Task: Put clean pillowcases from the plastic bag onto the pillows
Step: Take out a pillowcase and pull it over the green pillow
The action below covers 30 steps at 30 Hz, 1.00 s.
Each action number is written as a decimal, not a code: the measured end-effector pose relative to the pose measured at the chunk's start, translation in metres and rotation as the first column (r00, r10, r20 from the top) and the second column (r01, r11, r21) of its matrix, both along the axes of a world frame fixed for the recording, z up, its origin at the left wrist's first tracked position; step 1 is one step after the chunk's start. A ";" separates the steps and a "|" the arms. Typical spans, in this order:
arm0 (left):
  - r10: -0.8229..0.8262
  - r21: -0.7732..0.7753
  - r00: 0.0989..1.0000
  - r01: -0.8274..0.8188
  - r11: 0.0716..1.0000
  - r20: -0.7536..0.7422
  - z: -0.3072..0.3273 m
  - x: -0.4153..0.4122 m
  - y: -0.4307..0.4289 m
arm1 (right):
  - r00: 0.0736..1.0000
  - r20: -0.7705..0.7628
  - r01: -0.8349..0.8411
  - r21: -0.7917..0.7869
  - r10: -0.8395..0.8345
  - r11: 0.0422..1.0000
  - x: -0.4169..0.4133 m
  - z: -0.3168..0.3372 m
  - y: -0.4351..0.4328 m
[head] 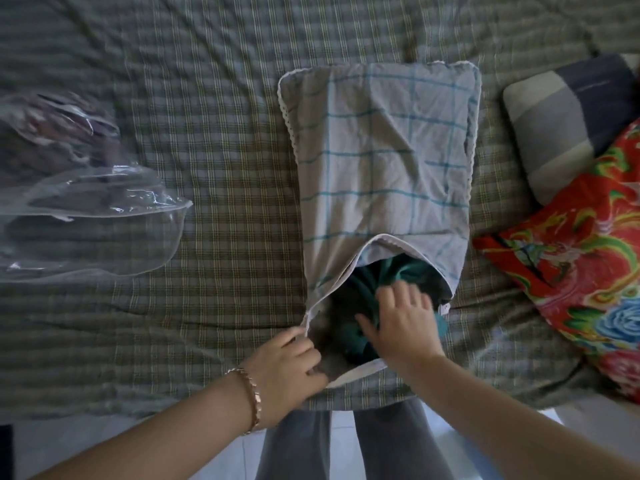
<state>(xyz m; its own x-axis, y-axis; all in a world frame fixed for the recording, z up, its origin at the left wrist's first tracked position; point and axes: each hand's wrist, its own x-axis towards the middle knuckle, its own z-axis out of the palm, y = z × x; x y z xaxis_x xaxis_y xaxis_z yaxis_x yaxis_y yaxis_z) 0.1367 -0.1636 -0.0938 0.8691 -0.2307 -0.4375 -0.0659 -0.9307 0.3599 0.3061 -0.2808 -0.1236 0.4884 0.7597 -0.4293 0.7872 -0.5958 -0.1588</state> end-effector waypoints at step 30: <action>0.262 -0.084 0.958 -0.253 0.964 0.114 -0.020 -0.013 0.022 | 0.934 -0.333 -0.181 -0.132 0.129 0.975 0.010 0.000 -0.077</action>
<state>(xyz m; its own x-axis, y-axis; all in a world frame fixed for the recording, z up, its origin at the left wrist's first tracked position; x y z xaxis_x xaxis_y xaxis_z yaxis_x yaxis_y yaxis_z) 0.1237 -0.1419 -0.1142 0.9490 -0.0175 -0.3147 0.1249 -0.8958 0.4265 0.3157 -0.3575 -0.1238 0.1865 0.7246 -0.6635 0.7947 -0.5083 -0.3318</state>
